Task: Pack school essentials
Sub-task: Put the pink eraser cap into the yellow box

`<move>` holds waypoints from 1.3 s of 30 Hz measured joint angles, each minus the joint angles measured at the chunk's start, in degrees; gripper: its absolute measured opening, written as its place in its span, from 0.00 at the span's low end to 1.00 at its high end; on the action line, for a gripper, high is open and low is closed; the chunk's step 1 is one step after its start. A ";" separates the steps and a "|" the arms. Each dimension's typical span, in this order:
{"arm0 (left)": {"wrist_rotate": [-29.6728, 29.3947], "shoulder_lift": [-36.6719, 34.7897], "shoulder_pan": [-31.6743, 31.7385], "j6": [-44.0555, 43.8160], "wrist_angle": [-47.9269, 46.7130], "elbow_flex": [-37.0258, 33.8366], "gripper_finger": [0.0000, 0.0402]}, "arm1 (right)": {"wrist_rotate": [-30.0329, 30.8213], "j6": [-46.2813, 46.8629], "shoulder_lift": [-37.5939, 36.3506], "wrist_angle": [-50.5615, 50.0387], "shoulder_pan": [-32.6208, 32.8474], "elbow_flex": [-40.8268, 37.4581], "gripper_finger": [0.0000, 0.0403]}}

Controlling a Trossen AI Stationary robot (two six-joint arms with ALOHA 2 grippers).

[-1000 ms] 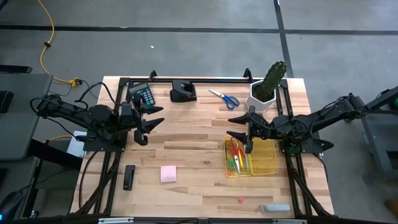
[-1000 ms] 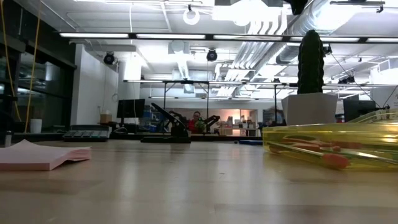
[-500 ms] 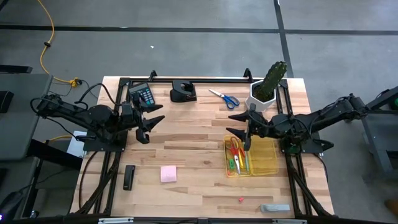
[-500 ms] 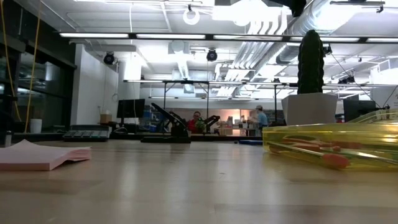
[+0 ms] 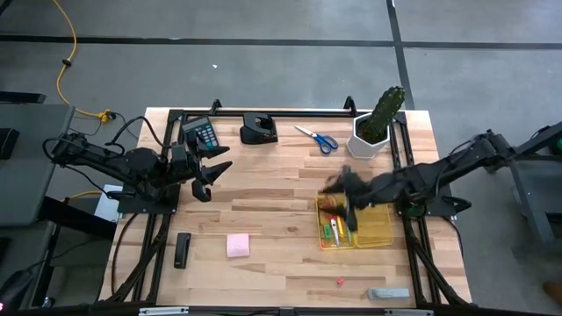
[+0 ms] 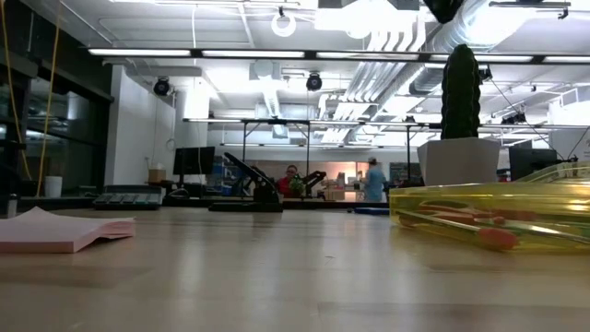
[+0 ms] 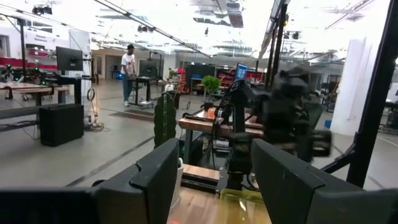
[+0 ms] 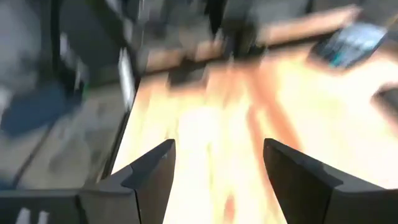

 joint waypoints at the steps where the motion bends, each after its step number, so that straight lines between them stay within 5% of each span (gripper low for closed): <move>1: -0.01 0.00 -0.01 0.00 -0.01 0.00 0.47 | -1.32 0.70 1.68 -4.68 1.27 2.34 0.59; 9: -0.01 0.00 -0.02 0.00 0.00 0.00 0.47 | -15.11 2.58 19.17 -31.89 13.12 17.48 0.59; 23: -0.01 0.00 -0.02 0.00 -0.02 0.00 0.47 | -15.91 6.34 42.70 -24.42 24.86 17.67 0.59; 39: -0.01 0.00 -0.02 0.00 -0.06 0.00 0.47 | -11.05 10.02 48.64 -23.18 26.95 17.97 0.52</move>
